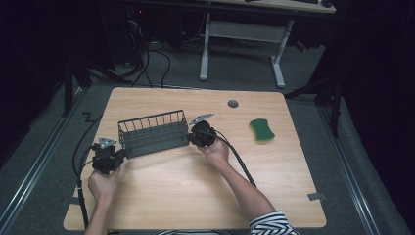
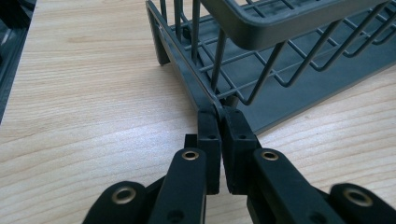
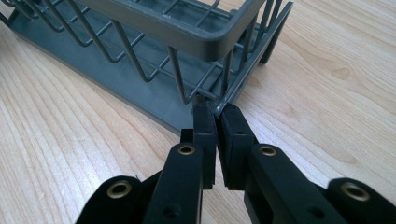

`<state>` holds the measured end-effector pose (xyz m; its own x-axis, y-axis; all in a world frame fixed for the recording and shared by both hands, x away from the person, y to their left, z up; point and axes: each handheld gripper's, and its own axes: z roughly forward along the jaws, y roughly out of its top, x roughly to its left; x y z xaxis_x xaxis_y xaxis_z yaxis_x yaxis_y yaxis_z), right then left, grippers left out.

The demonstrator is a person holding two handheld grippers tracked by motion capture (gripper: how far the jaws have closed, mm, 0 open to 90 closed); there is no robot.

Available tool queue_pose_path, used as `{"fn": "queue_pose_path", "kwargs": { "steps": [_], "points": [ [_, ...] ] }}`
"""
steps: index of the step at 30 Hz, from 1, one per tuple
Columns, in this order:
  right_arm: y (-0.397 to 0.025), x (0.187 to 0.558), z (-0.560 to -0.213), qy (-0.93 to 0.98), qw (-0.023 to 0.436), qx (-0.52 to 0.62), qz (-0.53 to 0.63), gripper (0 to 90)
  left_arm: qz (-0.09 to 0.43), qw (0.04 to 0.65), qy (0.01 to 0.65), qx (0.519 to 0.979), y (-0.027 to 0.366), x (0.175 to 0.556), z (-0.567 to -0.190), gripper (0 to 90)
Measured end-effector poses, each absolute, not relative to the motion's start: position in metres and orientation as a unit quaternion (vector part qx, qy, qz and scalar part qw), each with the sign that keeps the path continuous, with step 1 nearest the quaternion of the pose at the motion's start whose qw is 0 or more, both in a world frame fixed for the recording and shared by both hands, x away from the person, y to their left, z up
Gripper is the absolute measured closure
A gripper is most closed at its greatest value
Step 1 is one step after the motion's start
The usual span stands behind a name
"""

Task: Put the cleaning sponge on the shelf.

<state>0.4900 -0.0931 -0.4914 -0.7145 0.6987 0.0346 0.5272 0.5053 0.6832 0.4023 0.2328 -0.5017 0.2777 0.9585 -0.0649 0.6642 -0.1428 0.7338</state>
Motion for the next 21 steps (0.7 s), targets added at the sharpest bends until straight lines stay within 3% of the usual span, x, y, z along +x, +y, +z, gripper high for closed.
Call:
{"fn": "queue_pose_path", "kwargs": {
  "steps": [21],
  "points": [
    [-0.119,0.471,-0.480,0.860,0.138,0.346,0.348,87.0,0.216,0.349,0.531,0.742,0.213,0.394,-0.496,87.1]
  ]
}}
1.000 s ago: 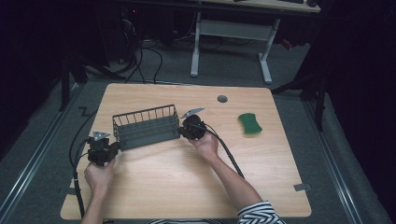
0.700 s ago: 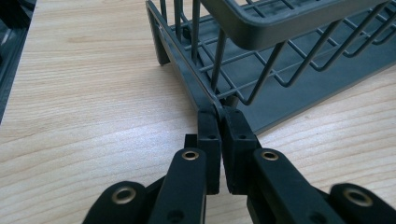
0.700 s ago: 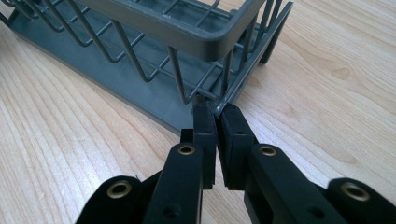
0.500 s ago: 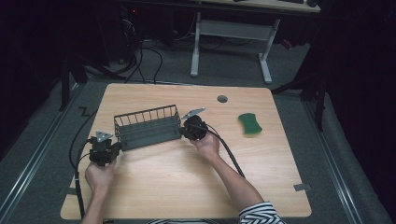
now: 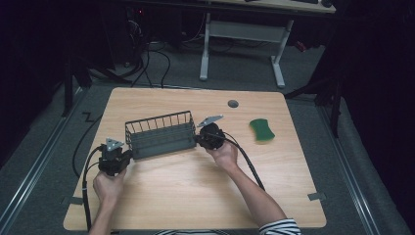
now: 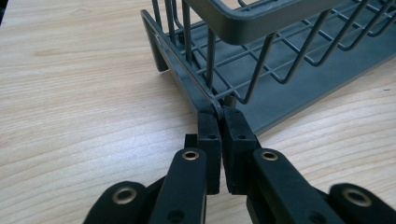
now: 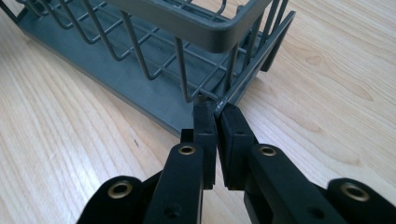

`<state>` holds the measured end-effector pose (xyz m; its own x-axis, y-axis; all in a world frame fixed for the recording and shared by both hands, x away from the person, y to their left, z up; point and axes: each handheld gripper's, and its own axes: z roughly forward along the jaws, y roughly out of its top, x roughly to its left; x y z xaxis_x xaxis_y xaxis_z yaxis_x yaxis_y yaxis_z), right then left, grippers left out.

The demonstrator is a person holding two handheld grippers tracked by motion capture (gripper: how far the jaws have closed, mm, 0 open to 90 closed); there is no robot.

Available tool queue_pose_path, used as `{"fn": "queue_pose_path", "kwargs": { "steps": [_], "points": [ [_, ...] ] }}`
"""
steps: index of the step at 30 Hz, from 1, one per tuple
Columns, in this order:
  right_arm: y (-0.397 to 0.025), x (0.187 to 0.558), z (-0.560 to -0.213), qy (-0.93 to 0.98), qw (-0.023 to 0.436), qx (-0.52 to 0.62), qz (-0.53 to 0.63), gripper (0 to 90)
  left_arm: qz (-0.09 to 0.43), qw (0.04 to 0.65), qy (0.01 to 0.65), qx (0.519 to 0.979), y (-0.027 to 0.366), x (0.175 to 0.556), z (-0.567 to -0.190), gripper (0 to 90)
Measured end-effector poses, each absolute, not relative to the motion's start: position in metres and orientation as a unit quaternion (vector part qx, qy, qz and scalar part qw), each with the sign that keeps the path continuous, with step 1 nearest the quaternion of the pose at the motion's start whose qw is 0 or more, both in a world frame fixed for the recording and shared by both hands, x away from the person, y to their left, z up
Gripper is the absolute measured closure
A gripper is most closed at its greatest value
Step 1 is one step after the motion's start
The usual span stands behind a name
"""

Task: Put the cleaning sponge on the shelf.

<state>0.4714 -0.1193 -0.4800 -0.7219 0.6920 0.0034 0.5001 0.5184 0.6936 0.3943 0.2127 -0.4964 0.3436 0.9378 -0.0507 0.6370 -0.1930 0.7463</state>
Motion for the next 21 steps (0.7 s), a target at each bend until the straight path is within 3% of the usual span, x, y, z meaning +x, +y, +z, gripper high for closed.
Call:
{"fn": "queue_pose_path", "kwargs": {
  "steps": [21],
  "points": [
    [-0.174,0.427,-0.483,0.849,0.140,0.369,0.353,86.9,0.194,0.359,0.490,0.770,0.169,0.378,-0.498,87.2]
  ]
}}
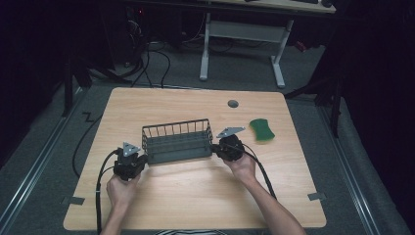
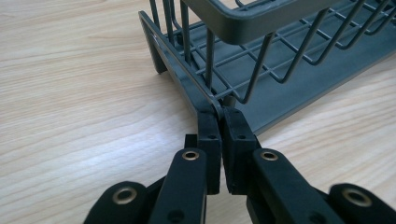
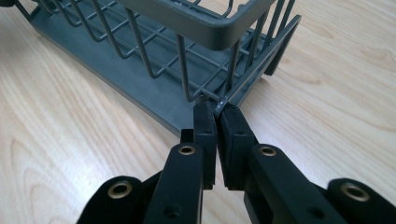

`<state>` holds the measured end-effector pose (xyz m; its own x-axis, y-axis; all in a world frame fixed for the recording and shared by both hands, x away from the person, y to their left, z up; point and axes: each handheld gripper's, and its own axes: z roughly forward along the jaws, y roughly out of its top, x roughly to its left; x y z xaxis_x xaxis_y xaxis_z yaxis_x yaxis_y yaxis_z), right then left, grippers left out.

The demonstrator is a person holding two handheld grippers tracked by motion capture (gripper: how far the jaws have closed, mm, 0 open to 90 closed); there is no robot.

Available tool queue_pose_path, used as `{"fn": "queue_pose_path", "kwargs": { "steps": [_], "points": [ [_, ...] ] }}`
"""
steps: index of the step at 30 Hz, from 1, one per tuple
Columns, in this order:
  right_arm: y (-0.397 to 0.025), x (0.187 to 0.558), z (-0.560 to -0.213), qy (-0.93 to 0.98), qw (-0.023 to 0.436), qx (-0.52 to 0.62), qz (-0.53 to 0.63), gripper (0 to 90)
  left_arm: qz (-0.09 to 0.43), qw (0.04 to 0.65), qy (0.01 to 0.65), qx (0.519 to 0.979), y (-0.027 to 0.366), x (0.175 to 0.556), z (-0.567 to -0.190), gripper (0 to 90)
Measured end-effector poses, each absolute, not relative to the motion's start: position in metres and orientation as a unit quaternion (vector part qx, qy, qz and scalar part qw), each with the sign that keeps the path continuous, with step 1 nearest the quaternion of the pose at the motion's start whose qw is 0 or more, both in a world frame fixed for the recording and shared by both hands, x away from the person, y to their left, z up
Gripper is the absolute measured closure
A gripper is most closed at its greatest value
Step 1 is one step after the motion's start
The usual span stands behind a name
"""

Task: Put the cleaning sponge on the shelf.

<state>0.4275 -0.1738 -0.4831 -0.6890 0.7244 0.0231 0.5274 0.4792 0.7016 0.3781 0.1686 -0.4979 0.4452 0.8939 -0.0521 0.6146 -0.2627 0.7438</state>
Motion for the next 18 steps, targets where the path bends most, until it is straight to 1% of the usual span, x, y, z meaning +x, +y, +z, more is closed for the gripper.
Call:
{"fn": "queue_pose_path", "kwargs": {
  "steps": [11,18],
  "points": [
    [-0.202,0.388,-0.486,0.843,0.139,0.374,0.361,86.8,0.185,0.367,0.468,0.782,0.150,0.363,-0.498,87.2],
    [-0.222,0.373,-0.491,0.833,0.142,0.391,0.365,86.8,0.183,0.368,0.446,0.795,0.130,0.358,-0.499,87.2]
  ]
}}
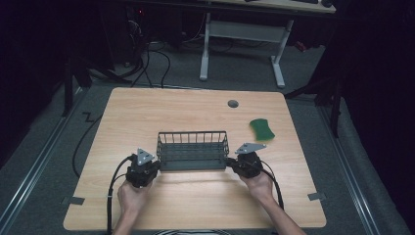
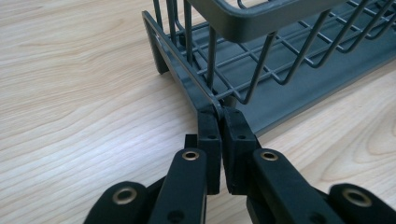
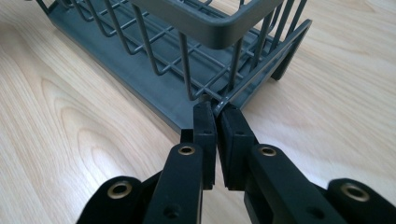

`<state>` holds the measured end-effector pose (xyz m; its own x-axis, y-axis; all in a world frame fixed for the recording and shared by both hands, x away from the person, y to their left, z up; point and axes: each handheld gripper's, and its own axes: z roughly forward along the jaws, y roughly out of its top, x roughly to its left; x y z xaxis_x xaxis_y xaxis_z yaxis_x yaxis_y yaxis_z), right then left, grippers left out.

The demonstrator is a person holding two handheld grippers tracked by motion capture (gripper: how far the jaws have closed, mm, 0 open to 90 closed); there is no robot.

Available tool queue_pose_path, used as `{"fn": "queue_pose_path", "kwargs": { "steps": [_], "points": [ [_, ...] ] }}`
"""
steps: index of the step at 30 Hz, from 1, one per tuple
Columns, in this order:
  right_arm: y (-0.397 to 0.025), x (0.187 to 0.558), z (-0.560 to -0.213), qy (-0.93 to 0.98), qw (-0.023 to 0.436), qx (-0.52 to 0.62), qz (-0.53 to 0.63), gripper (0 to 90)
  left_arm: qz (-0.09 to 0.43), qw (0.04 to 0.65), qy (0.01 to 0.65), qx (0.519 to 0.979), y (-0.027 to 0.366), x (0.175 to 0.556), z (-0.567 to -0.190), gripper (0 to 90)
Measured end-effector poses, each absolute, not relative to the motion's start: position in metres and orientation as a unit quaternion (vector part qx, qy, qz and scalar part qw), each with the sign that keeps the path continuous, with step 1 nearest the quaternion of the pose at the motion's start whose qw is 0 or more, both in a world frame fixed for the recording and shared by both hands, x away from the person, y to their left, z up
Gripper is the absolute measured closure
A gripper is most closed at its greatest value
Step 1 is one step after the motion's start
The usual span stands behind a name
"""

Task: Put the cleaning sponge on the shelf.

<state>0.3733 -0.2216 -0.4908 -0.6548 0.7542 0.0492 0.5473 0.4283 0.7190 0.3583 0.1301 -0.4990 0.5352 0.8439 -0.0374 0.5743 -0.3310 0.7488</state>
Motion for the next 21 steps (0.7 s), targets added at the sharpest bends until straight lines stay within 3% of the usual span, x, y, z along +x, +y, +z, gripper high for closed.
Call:
{"fn": "queue_pose_path", "kwargs": {
  "steps": [14,15,17,18,19,20,21],
  "points": [
    [-0.247,0.353,-0.496,0.823,0.152,0.407,0.367,86.1,0.171,0.377,0.426,0.804,0.111,0.354,-0.503,86.8],
    [-0.247,0.352,-0.496,0.822,0.152,0.407,0.368,84.9,0.171,0.377,0.426,0.804,0.111,0.354,-0.503,86.6],
    [-0.249,0.352,-0.495,0.818,0.151,0.408,0.376,74.1,0.172,0.380,0.424,0.804,0.112,0.352,-0.503,85.5],
    [-0.251,0.351,-0.493,0.814,0.154,0.409,0.382,64.5,0.167,0.384,0.427,0.802,0.115,0.351,-0.504,72.6],
    [-0.251,0.351,-0.493,0.814,0.154,0.409,0.382,64.5,0.167,0.384,0.427,0.802,0.115,0.351,-0.504,64.8],
    [-0.256,0.348,-0.491,0.808,0.153,0.414,0.390,55.5,0.163,0.388,0.433,0.797,0.121,0.350,-0.508,58.0],
    [-0.256,0.348,-0.491,0.808,0.153,0.414,0.390,55.5,0.163,0.388,0.433,0.797,0.121,0.350,-0.508,52.2]
  ]
}}
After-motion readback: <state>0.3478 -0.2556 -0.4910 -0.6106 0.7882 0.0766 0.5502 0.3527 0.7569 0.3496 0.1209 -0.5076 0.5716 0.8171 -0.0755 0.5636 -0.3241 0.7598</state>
